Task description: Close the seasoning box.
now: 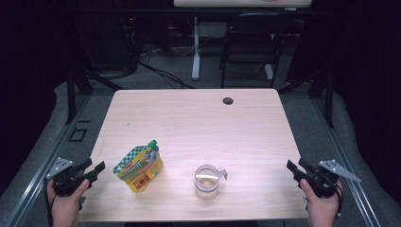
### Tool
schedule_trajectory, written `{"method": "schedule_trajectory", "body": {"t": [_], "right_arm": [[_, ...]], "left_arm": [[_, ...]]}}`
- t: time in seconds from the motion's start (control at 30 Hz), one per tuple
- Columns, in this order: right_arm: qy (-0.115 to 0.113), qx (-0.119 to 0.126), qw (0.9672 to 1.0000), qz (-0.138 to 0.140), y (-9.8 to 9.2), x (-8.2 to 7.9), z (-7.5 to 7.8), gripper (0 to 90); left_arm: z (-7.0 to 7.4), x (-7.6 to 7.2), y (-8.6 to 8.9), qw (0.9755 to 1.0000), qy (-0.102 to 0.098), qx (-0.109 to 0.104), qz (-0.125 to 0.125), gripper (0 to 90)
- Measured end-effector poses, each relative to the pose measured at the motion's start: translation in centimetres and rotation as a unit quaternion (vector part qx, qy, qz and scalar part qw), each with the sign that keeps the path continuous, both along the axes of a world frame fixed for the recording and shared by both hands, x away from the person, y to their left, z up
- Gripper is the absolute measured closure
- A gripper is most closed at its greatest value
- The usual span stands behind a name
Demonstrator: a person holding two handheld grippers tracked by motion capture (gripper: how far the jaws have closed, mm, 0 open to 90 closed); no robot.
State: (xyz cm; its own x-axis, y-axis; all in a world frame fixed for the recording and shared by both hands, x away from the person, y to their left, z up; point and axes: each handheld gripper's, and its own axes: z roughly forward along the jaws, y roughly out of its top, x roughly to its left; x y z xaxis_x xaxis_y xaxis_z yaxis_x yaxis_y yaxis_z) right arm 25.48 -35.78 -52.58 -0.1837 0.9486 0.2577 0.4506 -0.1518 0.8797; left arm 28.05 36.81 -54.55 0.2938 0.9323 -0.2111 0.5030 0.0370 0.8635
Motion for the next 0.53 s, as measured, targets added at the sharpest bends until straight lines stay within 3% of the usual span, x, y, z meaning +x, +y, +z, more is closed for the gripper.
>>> {"method": "schedule_trajectory", "body": {"t": [0.1,0.2,0.27,0.37,0.43,0.53], "right_arm": [[0.002,0.018,0.9996,-0.021,-1.3,0.0,-0.4,43.7],[0.004,0.017,0.9987,-0.049,-2.5,-0.2,-0.8,44.6],[-0.006,0.027,0.9973,-0.068,-3.4,-0.5,-1.2,45.2],[-0.027,0.023,0.9934,-0.109,-4.6,-1.0,-2.0,45.6],[-0.032,0.04,0.9899,-0.133,-5.2,-1.3,-2.4,43.3],[-0.045,0.026,0.9857,-0.16,-5.7,-1.5,-2.7,40.2]], "left_arm": [[-0.3,0.1,0.6,0.9999,-0.004,-0.009,0.011,38.4],[-0.6,0.0,1.3,0.9997,-0.004,-0.012,0.023,38.0],[-1.0,-0.3,1.9,0.9993,-0.004,-0.017,0.034,38.0],[-1.6,-0.8,3.1,0.9984,-0.002,-0.021,0.052,38.1],[-1.9,-1.1,3.8,0.9973,-0.005,-0.036,0.065,38.1],[-2.2,-1.4,4.6,0.9957,-0.009,-0.042,0.081,38.4]]}}
